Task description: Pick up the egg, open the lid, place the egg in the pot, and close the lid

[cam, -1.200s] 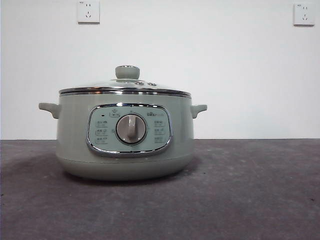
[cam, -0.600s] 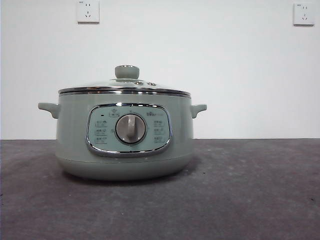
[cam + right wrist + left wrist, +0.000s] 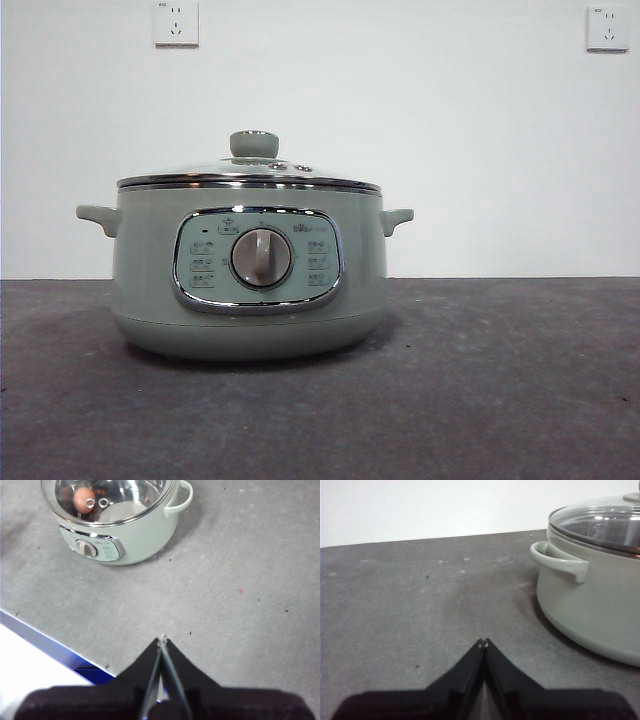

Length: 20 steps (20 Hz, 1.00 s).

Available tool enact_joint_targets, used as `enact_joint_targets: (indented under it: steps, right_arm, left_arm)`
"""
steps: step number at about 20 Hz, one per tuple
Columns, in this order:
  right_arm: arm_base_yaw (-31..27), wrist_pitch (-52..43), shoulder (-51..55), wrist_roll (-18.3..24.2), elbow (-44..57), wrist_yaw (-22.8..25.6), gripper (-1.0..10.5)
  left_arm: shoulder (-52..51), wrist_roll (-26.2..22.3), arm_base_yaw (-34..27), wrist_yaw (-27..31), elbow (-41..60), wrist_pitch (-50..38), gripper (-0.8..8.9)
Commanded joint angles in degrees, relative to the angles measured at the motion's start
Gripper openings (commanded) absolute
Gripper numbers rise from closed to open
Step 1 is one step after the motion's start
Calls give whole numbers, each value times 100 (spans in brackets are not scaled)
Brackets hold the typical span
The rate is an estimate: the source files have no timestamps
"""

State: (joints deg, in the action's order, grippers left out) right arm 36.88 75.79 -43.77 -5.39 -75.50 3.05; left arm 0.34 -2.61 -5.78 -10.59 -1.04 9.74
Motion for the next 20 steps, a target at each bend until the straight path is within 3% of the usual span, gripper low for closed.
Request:
enact_joint_targets:
  steps: [1, 17, 20]
  right_arm:
    - [17, -35, 4, -50, 46, 7, 2]
    - [39, -33, 7, -46, 46, 28, 2]
    - [-144, -188, 90, 258, 48, 549, 2]
  left_arm:
    - [-11, 116, -20, 4, 61, -55, -4]
    - [59, 109, -20, 11, 59, -81, -4]
    - [59, 109, -20, 11, 59, -81, -4]
